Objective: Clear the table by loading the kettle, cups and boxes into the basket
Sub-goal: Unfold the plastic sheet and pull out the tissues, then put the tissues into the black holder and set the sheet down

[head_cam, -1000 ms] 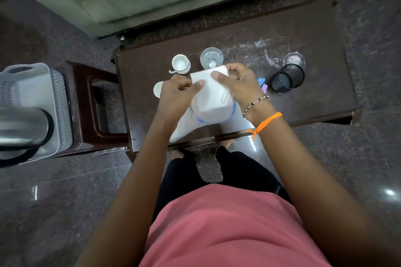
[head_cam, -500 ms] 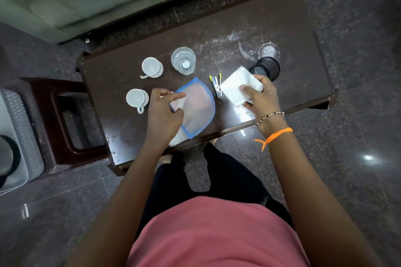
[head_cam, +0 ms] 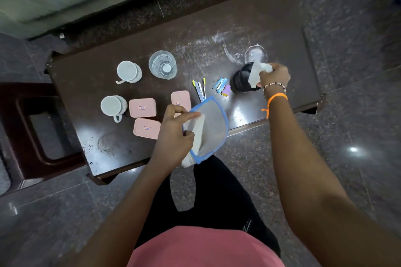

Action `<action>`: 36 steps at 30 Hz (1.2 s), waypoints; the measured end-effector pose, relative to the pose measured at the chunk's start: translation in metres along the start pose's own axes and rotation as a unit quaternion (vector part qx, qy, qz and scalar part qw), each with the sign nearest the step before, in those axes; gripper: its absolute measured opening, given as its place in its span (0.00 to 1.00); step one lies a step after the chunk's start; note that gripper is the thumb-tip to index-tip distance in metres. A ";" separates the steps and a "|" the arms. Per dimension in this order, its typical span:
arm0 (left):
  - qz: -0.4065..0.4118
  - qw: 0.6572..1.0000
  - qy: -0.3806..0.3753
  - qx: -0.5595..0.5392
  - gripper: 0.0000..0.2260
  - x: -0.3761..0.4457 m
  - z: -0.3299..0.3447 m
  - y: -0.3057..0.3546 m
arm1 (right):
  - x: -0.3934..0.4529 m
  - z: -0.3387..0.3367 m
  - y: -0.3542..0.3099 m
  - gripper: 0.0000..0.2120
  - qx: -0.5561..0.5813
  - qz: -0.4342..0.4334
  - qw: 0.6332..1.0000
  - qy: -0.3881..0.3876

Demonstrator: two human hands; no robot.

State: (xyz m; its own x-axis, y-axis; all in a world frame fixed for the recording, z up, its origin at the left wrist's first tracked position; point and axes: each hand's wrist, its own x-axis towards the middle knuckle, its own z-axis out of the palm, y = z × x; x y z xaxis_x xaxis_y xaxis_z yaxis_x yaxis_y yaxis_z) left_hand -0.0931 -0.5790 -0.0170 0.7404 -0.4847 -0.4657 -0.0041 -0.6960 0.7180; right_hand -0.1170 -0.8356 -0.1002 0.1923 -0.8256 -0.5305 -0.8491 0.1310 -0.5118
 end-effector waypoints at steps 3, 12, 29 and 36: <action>-0.018 1.000 -0.008 0.001 0.25 0.005 0.005 0.002 | 0.018 0.012 0.002 0.14 -0.026 0.054 0.998 -0.030; -0.036 0.999 -0.034 0.014 0.23 0.012 0.012 0.003 | 0.028 0.033 0.008 0.19 -0.213 -0.002 0.977 -0.009; -0.152 0.974 0.039 -0.165 0.16 0.025 0.035 -0.007 | -0.126 0.007 0.077 0.50 -0.029 -0.165 0.846 -0.506; -0.093 0.949 0.020 -0.300 0.23 0.021 0.019 -0.010 | -0.138 0.028 0.077 0.13 0.181 -0.058 0.959 -0.210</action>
State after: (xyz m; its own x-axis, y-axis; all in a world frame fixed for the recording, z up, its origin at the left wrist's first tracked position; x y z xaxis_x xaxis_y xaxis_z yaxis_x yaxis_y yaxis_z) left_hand -0.0901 -0.5920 -0.0436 0.7157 -0.3539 -0.6021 0.5044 -0.3343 0.7961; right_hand -0.1955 -0.6962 -0.0850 0.5209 -0.5629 -0.6417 -0.5974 0.2965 -0.7451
